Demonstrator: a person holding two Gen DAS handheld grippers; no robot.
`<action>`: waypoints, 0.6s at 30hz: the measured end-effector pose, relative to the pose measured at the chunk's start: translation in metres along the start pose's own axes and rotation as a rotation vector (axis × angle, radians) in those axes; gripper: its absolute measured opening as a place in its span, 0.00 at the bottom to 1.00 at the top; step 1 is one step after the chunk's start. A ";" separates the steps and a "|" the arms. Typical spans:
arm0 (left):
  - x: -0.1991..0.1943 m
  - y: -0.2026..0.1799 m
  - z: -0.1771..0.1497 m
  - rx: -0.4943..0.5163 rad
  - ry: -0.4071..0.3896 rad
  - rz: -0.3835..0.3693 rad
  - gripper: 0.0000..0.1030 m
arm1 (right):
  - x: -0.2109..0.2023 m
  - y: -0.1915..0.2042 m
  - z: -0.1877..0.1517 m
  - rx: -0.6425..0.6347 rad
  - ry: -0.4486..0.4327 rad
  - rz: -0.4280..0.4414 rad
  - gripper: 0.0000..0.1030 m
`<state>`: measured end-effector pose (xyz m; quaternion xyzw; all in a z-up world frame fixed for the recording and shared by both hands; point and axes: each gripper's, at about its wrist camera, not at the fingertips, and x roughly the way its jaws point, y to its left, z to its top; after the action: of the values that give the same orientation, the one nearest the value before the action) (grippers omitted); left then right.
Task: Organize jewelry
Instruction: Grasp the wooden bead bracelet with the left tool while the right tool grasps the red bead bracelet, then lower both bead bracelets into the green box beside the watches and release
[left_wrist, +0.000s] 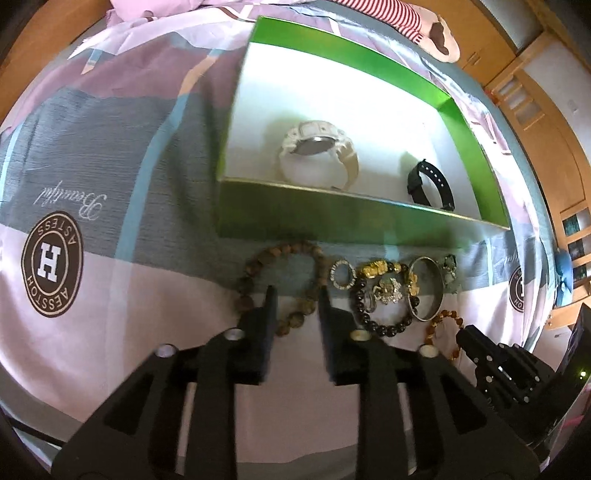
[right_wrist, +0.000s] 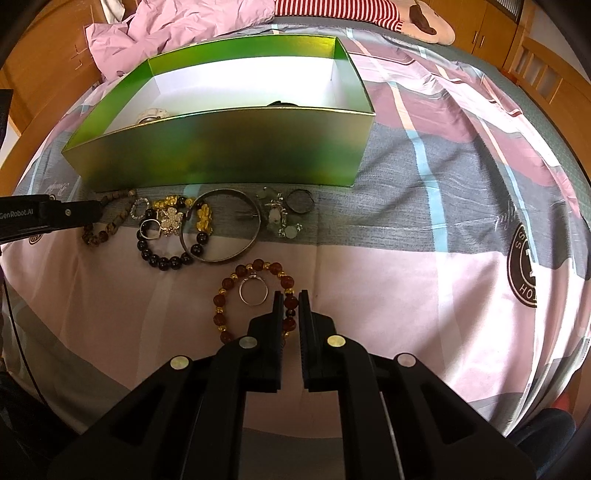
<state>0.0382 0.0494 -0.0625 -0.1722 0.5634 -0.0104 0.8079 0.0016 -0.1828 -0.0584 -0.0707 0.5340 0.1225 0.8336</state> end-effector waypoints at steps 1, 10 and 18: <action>0.001 -0.002 -0.001 0.005 0.002 0.004 0.37 | 0.000 0.000 0.000 0.001 0.001 0.001 0.08; 0.019 -0.011 -0.005 0.070 0.031 0.118 0.11 | 0.004 0.001 0.000 -0.001 0.007 0.000 0.08; -0.025 -0.009 -0.004 0.056 -0.043 -0.007 0.11 | -0.020 -0.004 0.007 0.018 -0.049 0.008 0.08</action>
<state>0.0267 0.0447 -0.0383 -0.1518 0.5449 -0.0252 0.8242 0.0007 -0.1878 -0.0372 -0.0580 0.5149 0.1225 0.8465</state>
